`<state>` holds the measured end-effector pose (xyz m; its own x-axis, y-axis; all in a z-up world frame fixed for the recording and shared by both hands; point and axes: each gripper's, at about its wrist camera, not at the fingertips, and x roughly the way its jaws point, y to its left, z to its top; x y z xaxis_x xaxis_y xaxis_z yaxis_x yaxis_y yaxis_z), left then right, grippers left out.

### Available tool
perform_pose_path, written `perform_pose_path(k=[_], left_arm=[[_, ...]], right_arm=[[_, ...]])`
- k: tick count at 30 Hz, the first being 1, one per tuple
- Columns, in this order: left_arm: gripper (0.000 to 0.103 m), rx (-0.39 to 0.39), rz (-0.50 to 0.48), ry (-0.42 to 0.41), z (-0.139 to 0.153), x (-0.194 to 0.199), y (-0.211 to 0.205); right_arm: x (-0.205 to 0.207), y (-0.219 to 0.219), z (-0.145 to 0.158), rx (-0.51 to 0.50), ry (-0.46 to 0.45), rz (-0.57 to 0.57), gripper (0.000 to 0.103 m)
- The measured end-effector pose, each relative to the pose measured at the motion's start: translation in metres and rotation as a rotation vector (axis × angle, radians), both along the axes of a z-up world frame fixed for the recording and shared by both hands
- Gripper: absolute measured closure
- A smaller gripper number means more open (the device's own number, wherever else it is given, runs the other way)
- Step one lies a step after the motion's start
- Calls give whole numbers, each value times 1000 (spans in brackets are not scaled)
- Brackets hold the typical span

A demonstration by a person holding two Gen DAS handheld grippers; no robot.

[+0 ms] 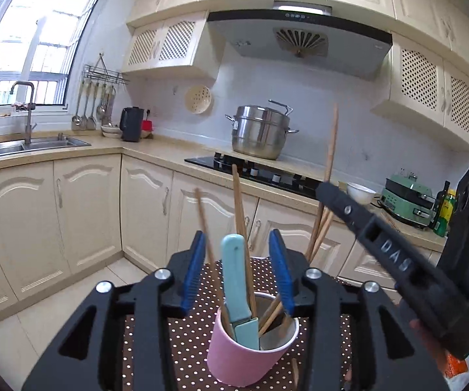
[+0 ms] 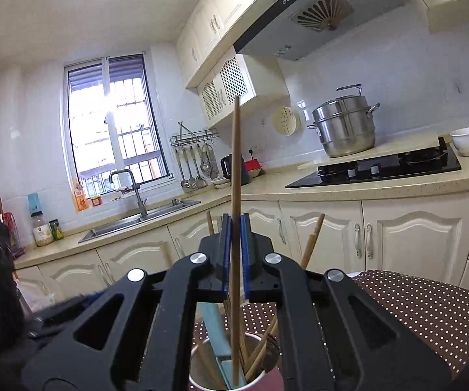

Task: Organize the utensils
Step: 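Open the left tool to drop the blue utensil in the cup while the right tool lowers its chopstick in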

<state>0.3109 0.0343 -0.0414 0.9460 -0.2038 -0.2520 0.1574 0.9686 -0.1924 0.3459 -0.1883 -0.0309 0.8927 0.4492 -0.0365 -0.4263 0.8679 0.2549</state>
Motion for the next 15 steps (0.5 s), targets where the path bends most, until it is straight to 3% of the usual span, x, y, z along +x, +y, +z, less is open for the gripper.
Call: perform_pose_path(k=[15], left_arm=[[44,57,144,45,-2,-31,18]], right_arm=[[-25,8,-11,-124,50,12,97]])
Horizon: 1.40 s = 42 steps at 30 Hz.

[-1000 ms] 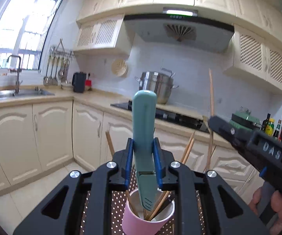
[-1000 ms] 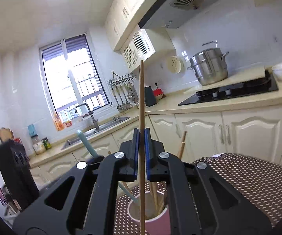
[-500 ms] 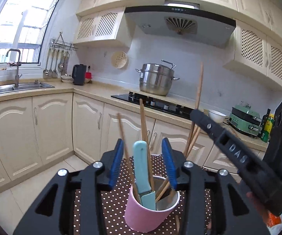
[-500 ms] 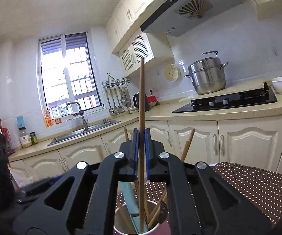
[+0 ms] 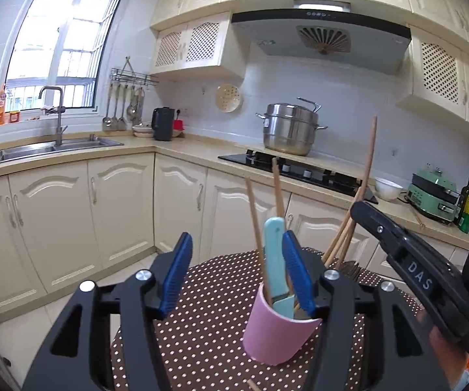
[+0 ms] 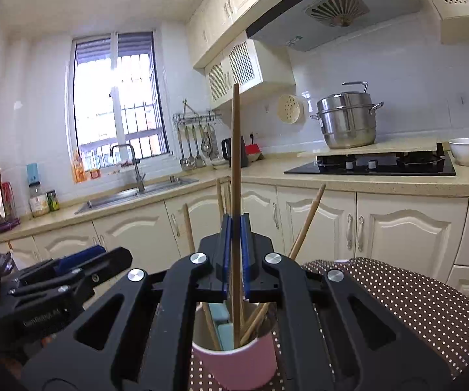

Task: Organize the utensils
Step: 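Open the left tool to drop the blue utensil in the cup while the right tool lowers its chopstick in, then move both tools down toward the metal spoon and loose chopsticks on the table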

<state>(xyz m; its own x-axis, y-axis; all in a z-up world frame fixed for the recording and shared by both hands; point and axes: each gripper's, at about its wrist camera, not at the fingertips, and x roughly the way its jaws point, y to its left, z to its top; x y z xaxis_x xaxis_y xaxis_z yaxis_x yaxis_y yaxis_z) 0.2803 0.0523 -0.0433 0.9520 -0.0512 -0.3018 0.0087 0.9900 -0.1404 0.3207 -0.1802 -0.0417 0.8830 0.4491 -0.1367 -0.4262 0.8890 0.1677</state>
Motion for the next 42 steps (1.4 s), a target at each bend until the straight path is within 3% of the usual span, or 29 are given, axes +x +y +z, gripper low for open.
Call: perform_pose_path(k=[12,23,25,28,33,35,42], left_arm=[[43,36,80,72,-8,-17,25],[41,48,77,81,-4,-31,32],[41,51,73,78,-3,-36,31],[41,56,70,76,-2,-41,29],[40,59,66,67,3,-52,26],[39,57,60,63,6,-54,24],[39,69,41,49,13,-71,17]], right_arm=[[0,17,-35,-87,143,-7,97],[-15,25,-34,-109,135,-24,95],[-20,24,-32,-108,133,-28,86],[-31,21,-27,-93,105,-32,51],[-45,19,-20,-105,87,-36,50],[-54,19,-16,-123,67,-47,43],[-80,16,-13,-162,32,-70,38]])
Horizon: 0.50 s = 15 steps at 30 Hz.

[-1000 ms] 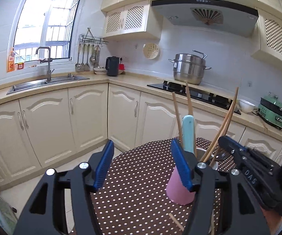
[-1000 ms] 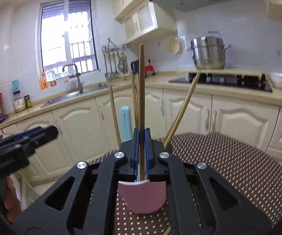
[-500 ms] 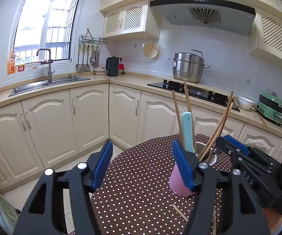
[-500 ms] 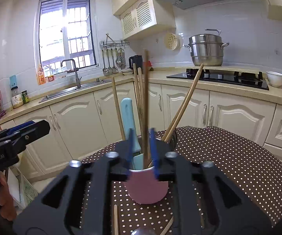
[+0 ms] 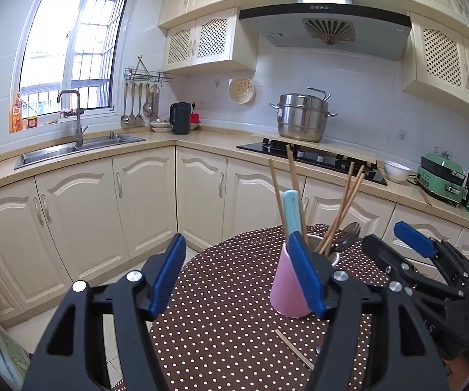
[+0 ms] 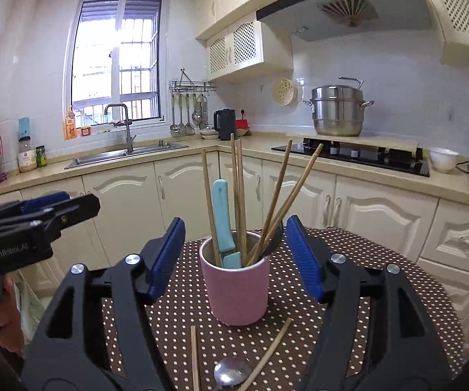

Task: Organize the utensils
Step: 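Move both tools down toward the metal spoon and loose chopsticks on the table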

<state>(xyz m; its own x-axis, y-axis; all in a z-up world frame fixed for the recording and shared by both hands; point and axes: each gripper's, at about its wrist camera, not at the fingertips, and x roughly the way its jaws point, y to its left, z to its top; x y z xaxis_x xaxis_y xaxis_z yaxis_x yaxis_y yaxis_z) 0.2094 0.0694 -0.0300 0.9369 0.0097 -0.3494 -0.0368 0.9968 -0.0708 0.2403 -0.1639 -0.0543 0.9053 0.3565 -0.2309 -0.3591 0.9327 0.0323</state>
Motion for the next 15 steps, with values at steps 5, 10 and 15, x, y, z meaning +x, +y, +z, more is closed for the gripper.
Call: perform_pose_path(k=[5,10,15], left_arm=[[37,7,-21,0,2,-10,-5],[35,7,-64,49,-4,-16,-12],[33,-5,-106,149,-20,-12,-21]], right_arm=[[-12,-8,-6,7,26,-10,35],[-18,-19,-18,10,86,-28,34],[-19,-34,-37,9,200,-55,30]])
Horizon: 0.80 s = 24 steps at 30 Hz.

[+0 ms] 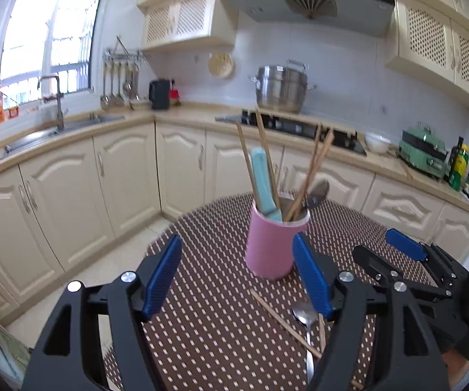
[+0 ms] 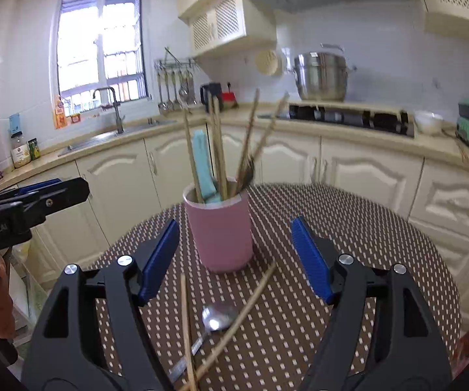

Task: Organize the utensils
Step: 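Move both tools down toward the metal spoon and loose chopsticks on the table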

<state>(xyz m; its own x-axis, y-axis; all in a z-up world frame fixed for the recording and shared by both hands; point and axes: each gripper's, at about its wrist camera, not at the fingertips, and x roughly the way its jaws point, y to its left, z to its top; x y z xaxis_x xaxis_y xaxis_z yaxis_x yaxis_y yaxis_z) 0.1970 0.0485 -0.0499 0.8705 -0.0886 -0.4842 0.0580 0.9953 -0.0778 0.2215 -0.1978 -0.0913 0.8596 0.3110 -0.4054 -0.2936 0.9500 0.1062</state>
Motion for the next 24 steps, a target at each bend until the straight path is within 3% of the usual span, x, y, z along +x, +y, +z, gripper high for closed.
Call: perform_pose_path(k=[7,12,15,24], left_arm=[[32,-27,-52,211,-34,13,-11],[32,-82,-70,414,-68,26,-14],[32,-84,-71,487,-83,31,-21],[32,-105,-59,587,-114,46,-38]], right_arm=[[1,-22,-28,13,156,-32,29],[0,-41,-46,42,229,-55,29],[0,-51,-58,69,271,-64,29],[2,-62,-71,121,328,-60,29]])
